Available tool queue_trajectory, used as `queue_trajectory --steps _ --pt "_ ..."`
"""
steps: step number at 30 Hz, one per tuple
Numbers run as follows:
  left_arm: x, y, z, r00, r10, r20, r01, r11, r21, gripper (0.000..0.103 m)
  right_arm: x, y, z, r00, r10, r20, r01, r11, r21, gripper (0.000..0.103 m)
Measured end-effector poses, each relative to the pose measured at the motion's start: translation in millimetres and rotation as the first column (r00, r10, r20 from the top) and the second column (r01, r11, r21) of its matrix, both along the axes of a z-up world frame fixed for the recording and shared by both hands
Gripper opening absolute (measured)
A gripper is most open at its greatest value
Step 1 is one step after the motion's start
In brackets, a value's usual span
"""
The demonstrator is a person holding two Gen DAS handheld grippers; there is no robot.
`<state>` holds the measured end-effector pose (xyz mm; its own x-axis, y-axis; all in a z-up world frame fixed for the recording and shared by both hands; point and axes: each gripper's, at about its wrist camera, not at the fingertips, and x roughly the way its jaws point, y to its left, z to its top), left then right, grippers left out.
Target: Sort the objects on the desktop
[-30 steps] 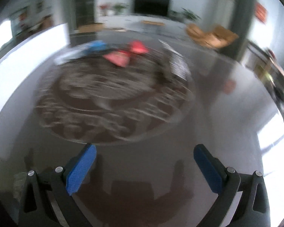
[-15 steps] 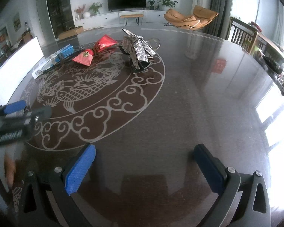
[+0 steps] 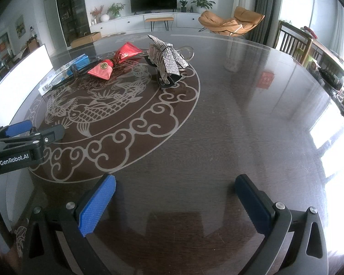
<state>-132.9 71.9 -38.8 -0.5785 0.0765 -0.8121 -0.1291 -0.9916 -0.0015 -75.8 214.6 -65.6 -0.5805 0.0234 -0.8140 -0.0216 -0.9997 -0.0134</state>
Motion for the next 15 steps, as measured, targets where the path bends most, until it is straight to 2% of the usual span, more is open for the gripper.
queue_trajectory --steps 15 --pt "0.5 -0.5 0.5 1.0 0.0 0.0 0.0 1.0 0.0 0.103 0.0 0.1 0.0 1.0 0.0 0.0 0.0 1.0 0.0 0.103"
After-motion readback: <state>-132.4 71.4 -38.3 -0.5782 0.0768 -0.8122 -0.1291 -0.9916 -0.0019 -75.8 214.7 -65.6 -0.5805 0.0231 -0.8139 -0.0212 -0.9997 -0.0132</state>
